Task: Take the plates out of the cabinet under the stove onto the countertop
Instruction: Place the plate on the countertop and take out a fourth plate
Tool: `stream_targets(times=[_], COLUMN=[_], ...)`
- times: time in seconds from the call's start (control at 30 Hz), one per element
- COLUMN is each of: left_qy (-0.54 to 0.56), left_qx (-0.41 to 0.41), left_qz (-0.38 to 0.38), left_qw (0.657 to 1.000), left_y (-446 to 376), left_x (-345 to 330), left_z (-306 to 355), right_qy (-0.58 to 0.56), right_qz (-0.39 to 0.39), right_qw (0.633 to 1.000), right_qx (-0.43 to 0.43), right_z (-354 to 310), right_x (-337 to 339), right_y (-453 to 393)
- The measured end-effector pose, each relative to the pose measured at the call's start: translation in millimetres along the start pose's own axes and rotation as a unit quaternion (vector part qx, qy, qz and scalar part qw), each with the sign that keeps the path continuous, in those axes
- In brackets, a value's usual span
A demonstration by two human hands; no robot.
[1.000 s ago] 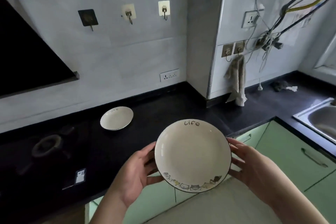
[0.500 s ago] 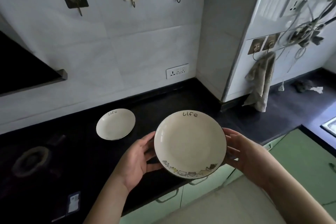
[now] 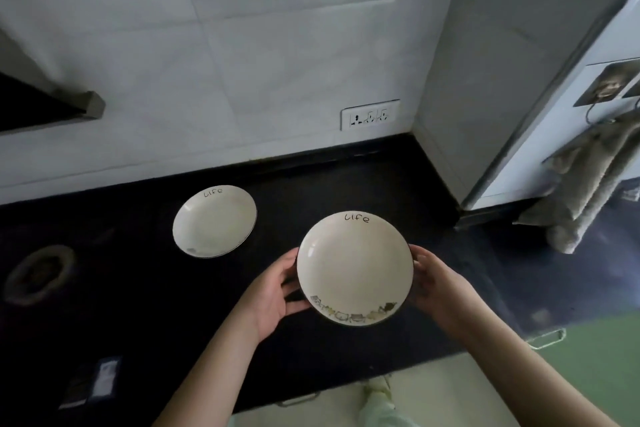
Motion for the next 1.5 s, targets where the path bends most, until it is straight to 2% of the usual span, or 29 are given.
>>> stream_targets(times=[0.2,0.37,1.1,1.23,1.5], left_qy=[0.039,0.055,0.107,0.110,0.119], left_qx=[0.037,0.038,0.029,0.013,-0.019], left_qz=[0.071,0.101,0.130,0.142,0.159], left_qw=[0.996,0.993,0.985,0.984,0.980], left_y=[-58.6,-84.2,-122.6,-131.3,-154.5], left_x=[-2.4,-6.5,0.9,4.5,12.4], left_z=[-9.9,-6.1,-11.8,-5.6,20.3], right_qy=[0.023,0.003,0.015,0.004,0.030], right_qz=[-0.002,0.037,0.021,0.044,0.027], right_qw=[0.999,0.997,0.996,0.995,0.994], right_qx=[-0.040,-0.066,-0.087,-0.085,-0.101], right_z=[1.8,7.7,7.4,-4.8,-41.5], right_x=[41.4,61.3,82.2,77.5,55.6], right_y=[-70.0,-100.5,-154.9,-168.5,-205.4])
Point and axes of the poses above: each hand's wrist, its own y-axis away from the middle knuckle, its own x-axis out of the back of the hand, z = x × y, the point moved 4 cm from there along -y, towards the middle knuckle, and after that the axes turned 15 degrees about -z, right-handed, at the moved point
